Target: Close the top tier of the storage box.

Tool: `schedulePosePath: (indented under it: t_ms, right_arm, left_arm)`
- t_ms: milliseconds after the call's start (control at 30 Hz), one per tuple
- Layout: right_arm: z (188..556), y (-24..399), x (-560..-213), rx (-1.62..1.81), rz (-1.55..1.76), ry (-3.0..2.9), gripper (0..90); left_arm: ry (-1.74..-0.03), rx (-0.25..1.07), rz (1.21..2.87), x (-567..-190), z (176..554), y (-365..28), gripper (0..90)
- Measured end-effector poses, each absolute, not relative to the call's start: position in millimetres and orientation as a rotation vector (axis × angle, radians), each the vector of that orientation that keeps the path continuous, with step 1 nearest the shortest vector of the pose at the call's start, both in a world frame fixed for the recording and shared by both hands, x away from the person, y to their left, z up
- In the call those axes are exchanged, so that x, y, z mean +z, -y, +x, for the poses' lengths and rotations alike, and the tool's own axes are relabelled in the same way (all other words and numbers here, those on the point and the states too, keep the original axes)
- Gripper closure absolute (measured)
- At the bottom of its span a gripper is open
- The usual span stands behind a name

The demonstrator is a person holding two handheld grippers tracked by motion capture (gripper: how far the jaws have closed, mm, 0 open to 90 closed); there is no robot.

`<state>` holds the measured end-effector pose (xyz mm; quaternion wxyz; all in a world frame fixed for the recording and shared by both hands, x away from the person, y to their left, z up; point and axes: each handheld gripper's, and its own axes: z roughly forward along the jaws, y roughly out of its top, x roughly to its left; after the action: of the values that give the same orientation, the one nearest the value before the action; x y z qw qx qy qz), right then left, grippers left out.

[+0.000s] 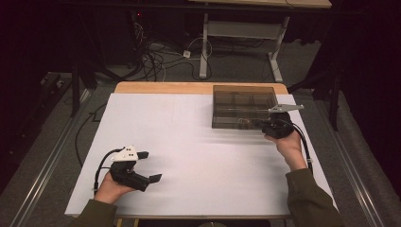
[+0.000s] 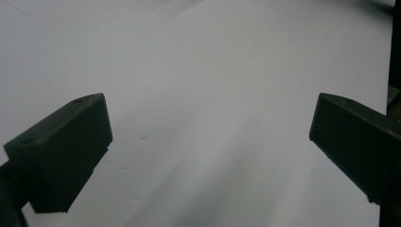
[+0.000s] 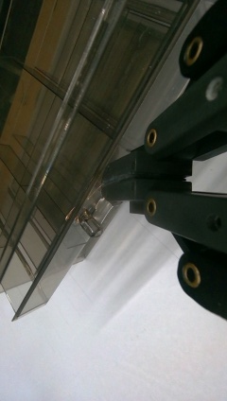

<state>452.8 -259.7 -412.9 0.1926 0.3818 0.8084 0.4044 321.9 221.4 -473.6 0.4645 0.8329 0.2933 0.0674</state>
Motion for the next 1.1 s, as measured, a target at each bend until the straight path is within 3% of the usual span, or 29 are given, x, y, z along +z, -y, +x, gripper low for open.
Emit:
schedulePosePath:
  t_ms: [1100]
  right_arm:
    - [467.1, 254.8, -420.3, 1.124, 1.129, -2.158, 90.0]
  left_arm:
    - [-0.724, 0.162, 2.046, -474.4, 322.2, -222.5, 0.0]
